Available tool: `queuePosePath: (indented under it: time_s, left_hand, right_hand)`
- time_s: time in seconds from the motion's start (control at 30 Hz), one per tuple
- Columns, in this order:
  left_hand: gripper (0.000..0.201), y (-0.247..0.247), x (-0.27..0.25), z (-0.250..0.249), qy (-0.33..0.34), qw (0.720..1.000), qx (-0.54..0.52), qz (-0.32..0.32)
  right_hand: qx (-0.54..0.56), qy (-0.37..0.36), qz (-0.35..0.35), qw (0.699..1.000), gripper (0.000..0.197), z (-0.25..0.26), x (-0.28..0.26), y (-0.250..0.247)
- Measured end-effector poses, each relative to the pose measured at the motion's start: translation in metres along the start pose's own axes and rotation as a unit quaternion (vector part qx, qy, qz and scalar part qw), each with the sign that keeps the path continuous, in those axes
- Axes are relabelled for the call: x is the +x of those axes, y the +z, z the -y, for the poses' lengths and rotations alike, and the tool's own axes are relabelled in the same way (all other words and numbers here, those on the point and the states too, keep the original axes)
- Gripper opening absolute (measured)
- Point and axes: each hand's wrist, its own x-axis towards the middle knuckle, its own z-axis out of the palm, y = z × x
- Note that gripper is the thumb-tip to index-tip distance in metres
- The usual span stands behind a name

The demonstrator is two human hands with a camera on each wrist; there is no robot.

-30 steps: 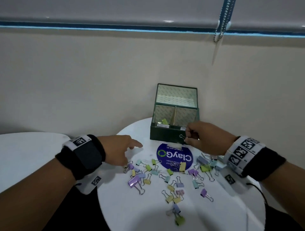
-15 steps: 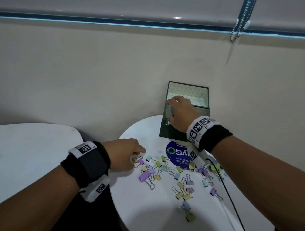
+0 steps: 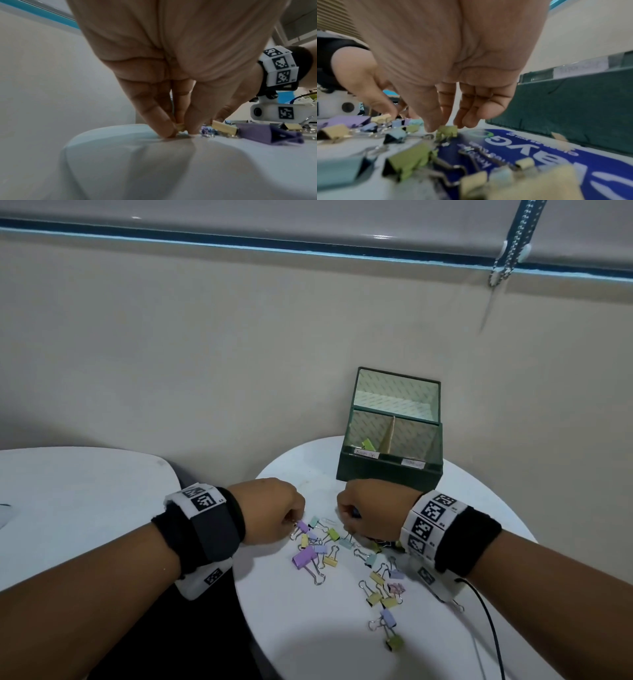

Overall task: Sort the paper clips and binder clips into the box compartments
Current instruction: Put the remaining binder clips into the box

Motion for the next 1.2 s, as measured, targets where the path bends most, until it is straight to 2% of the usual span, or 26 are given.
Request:
queuePosePath:
  time_s: [0.07,0.17,0.23,0.3,0.33,0.37,0.43,0.47,0.5,0.53,0.57,0.6,0.67,0.7,0.73,0.77,0.87,1.0,1.13,1.2]
  left_hand:
    - [0.015,-0.003,-0.002,0.001,-0.010,1.000,-0.009,-0.021]
    - [0.017,-0.014,-0.003,0.007,-0.037,0.995,-0.056,-0.067]
    - [0.021,-0.019,-0.002,0.013,-0.077,0.986,-0.129,-0.072]
    - [0.027,-0.021,0.001,0.017,-0.118,0.960,-0.246,-0.057]
    - [0.029,-0.021,0.004,0.017,-0.142,0.934,-0.325,-0.050]
    - [0.030,-0.021,0.005,0.017,-0.167,0.895,-0.412,-0.047]
    - [0.026,-0.019,0.006,0.014,-0.206,0.791,-0.574,-0.046]
    - [0.025,-0.018,0.006,0.015,-0.217,0.749,-0.625,-0.046]
    - [0.025,-0.017,0.006,0.015,-0.221,0.723,-0.653,-0.045]
    - [0.026,-0.016,0.007,0.016,-0.224,0.713,-0.663,-0.043]
    - [0.026,-0.016,0.008,0.018,-0.227,0.718,-0.657,-0.041]
    - [0.025,-0.016,0.009,0.019,-0.225,0.749,-0.622,-0.037]
    - [0.023,-0.016,0.011,0.022,-0.194,0.871,-0.450,-0.011]
    - [0.020,-0.016,0.011,0.020,-0.160,0.931,-0.328,0.016]
    - [0.015,-0.015,0.010,0.016,-0.123,0.968,-0.214,0.044]
    - [0.011,-0.013,0.009,0.011,-0.098,0.985,-0.126,0.063]
    - [0.022,-0.006,0.006,-0.008,-0.079,0.995,-0.016,0.057]
    - [0.020,-0.003,0.005,-0.017,-0.056,0.998,0.022,0.024]
    - [0.025,-0.011,0.007,-0.008,-0.063,0.997,-0.027,0.032]
    - [0.025,-0.025,0.016,-0.005,-0.058,0.996,-0.073,0.008]
  right_hand:
    - [0.013,0.009,-0.006,1.000,0.018,-0.005,-0.003,-0.002]
    - [0.052,0.023,-0.002,0.998,0.004,-0.010,-0.010,-0.003]
    - [0.057,0.023,0.011,0.998,0.010,-0.011,-0.012,-0.002]
    - [0.056,0.023,0.015,0.998,0.017,-0.010,-0.012,-0.001]
    - [0.062,0.027,0.008,0.998,0.020,-0.010,-0.011,-0.001]
    - [0.080,0.033,-0.009,0.996,0.023,-0.011,-0.011,-0.003]
    - [0.175,0.053,-0.067,0.981,0.024,-0.013,-0.010,-0.008]
    - [0.239,0.063,-0.093,0.965,0.025,-0.014,-0.010,-0.011]
    - [0.290,0.072,-0.105,0.949,0.025,-0.014,-0.012,-0.015]
    - [0.323,0.073,-0.102,0.938,0.023,-0.012,-0.014,-0.018]
    - [0.330,0.065,-0.083,0.938,0.019,-0.010,-0.017,-0.020]
    - [0.309,0.049,-0.059,0.948,0.014,-0.006,-0.018,-0.020]
    - [0.178,0.019,-0.005,0.984,0.006,0.002,-0.020,-0.014]
    - [0.109,0.020,0.020,0.994,0.010,0.006,-0.021,-0.010]
    - [0.062,0.027,0.036,0.997,0.018,0.011,-0.021,-0.006]
    - [0.039,0.034,0.043,0.998,0.024,0.014,-0.020,-0.003]
    - [0.023,0.030,0.040,0.998,0.015,0.019,-0.020,0.000]
    - [0.023,0.028,0.025,0.999,0.006,0.017,-0.024,-0.008]
    - [0.082,0.039,-0.091,0.992,0.013,-0.009,-0.019,-0.039]
    - [0.145,0.079,-0.182,0.969,0.012,-0.030,-0.009,-0.053]
